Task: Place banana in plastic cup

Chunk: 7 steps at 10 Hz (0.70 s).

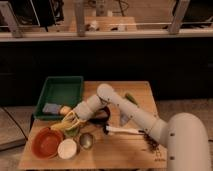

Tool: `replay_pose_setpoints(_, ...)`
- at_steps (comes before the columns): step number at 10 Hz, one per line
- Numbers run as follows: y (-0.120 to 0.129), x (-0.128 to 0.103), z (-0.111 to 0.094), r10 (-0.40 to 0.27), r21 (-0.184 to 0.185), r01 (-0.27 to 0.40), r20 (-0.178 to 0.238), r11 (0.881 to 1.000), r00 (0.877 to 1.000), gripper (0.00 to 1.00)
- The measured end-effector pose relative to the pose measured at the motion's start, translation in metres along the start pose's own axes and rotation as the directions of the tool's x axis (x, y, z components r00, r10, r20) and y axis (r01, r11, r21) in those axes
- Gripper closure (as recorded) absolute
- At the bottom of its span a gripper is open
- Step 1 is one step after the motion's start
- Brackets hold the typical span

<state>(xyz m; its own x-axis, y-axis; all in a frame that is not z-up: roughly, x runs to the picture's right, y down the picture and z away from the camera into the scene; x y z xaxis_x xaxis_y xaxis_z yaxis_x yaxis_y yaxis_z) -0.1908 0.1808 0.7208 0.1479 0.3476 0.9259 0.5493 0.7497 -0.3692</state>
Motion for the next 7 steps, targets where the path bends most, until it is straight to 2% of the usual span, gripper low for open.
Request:
replay_pose_setpoints(5,0.0003,0.0064,-0.0071,0.032,0.025,-0.033,0.023,0.999,0.999,0.32)
replay_pose_setpoints(6,0.0,0.0073,-0.0073,0.032,0.021,-0.032,0.028,0.999,0.999,0.24)
replay_pose_setpoints(7,-0.0009,0.0077,-0.0067,0.03,0.02,-0.031,0.031,0.999,0.999,0.2)
